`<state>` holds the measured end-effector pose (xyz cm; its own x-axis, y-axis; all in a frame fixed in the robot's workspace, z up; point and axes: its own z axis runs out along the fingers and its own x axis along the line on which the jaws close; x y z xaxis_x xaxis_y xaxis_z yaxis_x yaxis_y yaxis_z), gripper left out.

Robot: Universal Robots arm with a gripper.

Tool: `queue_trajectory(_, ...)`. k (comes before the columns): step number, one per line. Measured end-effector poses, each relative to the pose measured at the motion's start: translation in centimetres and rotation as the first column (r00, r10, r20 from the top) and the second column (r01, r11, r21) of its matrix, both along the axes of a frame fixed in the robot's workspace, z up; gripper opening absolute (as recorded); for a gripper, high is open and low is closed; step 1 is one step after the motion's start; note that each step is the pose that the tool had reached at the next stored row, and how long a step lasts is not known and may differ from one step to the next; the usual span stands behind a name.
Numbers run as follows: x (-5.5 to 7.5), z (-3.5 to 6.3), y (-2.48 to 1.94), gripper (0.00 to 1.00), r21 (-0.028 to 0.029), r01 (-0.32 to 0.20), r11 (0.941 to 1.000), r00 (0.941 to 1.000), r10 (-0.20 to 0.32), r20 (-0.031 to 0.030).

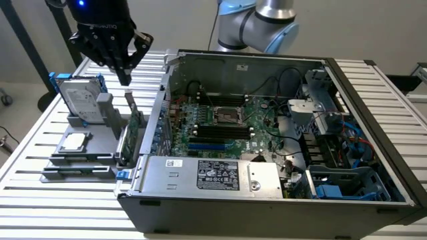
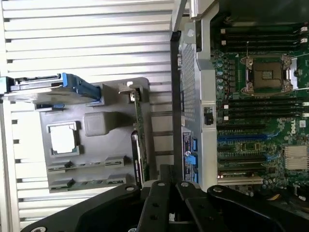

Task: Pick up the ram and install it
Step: 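Reach for the ram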

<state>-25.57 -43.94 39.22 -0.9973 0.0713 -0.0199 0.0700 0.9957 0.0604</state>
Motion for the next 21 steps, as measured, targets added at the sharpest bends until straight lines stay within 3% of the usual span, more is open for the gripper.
queue_trajectory(7,-3.1,-0.08,-0.48,0.11,-0.0004,0.0,1.0,1.0,0.0,0.0)
queue_trajectory(12,-4.3,-0.08,-0.81,0.11,-0.0041,0.0,1.0,1.0,0.0,0.0)
queue_trajectory(16,-4.9,-0.09,-0.99,0.11,-0.0145,-0.002,0.9999,1.0,0.002,0.0)
queue_trajectory(21,-5.3,-0.09,-1.05,0.11,-0.033,-0.009,0.9994,1.0,0.009,-0.0014)
